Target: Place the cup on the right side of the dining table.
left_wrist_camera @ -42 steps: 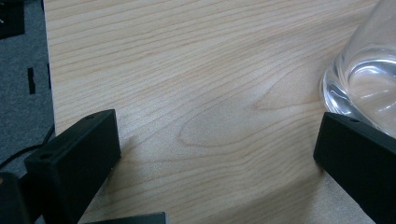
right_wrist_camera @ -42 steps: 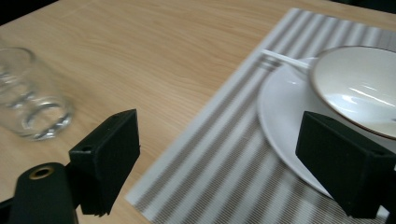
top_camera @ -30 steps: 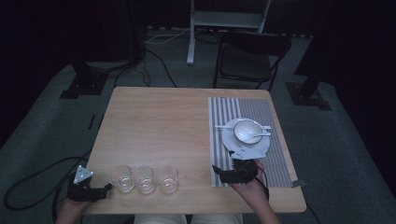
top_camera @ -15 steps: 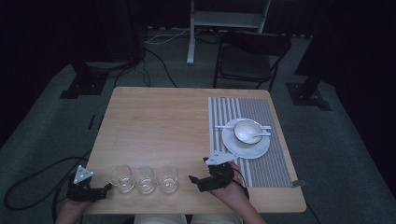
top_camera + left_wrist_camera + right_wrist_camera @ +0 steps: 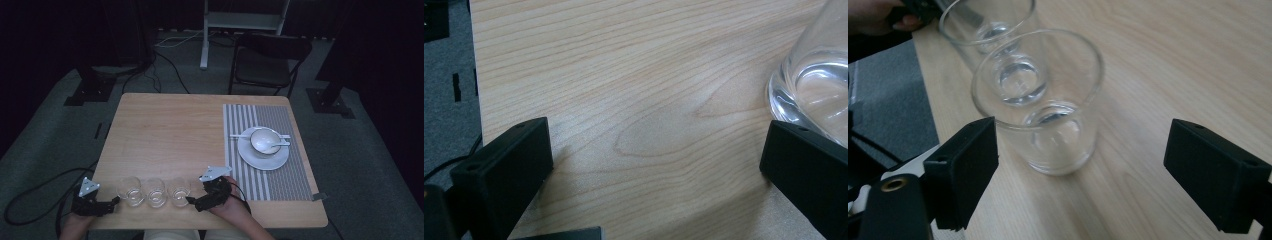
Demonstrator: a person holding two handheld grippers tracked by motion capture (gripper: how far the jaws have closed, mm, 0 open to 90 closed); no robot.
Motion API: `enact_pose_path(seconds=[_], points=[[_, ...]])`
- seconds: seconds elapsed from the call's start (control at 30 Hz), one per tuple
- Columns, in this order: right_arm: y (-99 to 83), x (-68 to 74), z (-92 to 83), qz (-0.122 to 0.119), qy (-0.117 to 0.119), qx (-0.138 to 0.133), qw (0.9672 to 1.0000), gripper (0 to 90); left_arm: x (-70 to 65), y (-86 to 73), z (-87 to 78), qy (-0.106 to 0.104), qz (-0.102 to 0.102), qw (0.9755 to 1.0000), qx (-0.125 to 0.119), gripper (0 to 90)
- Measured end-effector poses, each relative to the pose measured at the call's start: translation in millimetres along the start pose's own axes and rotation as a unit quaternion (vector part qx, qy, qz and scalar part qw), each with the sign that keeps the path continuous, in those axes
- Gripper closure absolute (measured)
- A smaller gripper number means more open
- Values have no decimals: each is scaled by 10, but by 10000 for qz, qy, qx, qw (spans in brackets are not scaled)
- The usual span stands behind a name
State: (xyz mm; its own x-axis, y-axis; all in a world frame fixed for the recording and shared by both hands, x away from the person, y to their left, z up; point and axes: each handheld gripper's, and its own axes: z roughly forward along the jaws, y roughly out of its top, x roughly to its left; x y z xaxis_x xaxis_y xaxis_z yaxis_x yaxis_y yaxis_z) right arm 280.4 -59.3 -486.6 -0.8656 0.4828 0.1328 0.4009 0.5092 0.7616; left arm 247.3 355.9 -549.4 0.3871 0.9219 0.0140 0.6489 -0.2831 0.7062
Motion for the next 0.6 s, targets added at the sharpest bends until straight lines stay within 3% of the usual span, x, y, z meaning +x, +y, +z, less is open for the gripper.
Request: enact_pose_path(seconds=[0.13,0.6], points=[[26,35,102,-20,167,36,9999,131,1,0,-1,-5,5,10000,2,8],[57,168,331,-221,183,163,9995,135,3,-1,-2,-14,17,10000,7,8]])
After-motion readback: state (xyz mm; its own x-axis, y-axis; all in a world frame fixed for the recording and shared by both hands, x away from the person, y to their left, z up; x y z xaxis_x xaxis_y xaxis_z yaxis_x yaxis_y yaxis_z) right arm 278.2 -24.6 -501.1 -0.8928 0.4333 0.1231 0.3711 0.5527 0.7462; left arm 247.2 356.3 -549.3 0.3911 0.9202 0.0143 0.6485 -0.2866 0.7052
